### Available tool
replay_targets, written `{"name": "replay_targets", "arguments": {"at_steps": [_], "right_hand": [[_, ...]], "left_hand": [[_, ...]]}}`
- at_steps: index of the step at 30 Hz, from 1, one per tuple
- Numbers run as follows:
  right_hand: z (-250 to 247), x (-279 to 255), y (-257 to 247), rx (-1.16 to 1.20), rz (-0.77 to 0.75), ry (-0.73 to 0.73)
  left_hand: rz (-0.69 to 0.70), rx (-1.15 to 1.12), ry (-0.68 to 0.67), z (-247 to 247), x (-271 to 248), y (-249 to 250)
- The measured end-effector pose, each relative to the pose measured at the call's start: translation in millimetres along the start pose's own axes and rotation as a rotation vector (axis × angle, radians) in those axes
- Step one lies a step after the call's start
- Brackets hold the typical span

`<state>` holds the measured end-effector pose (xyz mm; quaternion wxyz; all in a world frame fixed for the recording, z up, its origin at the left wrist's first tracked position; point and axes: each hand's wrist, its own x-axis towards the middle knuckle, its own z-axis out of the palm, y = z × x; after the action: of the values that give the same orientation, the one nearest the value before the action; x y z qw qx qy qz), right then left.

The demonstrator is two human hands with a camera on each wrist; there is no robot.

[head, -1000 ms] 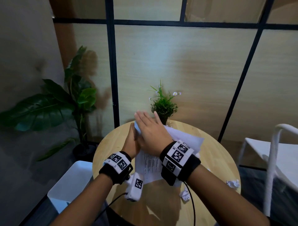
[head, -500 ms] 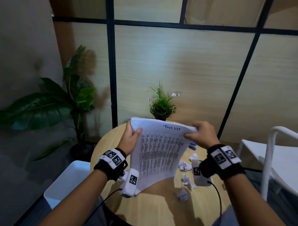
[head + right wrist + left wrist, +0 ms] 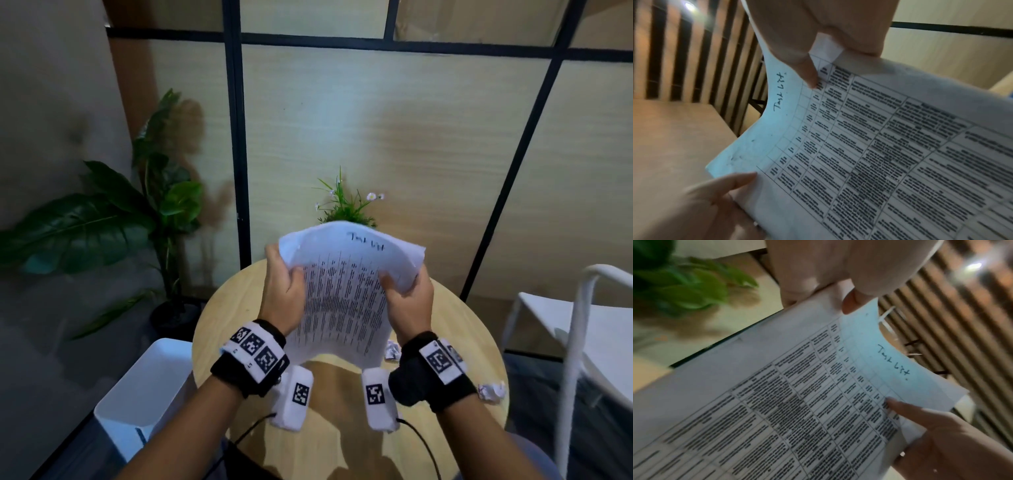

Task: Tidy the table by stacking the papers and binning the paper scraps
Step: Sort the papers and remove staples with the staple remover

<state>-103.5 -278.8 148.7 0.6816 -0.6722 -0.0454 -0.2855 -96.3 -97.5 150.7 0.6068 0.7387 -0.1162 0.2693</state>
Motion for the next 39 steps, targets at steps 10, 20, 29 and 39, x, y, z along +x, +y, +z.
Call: {"name": "replay_targets", "arguments": {"at_steps": [10, 20, 29, 39], "right_hand": [[5.0, 3.5, 32.6, -0.024, 0.224, 0.042], [0.0, -2.8, 67.5, -0.100, 0.331, -0.049], [-19.2, 25.9, 95.4, -0.374, 0.459, -0.483], [-51.6, 168.5, 172.9, -1.355, 0.510, -0.577]], "left_hand": [[-0.323, -0.106, -0.009, 5.0, 1.1, -39.5], [-0.337, -0.140, -0.147, -3.3, 8.4, -47.8], [-0.154, -0.125, -0.117, -8.7, 38.2, -35.4], [-0.080, -0.167, -0.187, -3.2, 65.9, -59.9]]}}
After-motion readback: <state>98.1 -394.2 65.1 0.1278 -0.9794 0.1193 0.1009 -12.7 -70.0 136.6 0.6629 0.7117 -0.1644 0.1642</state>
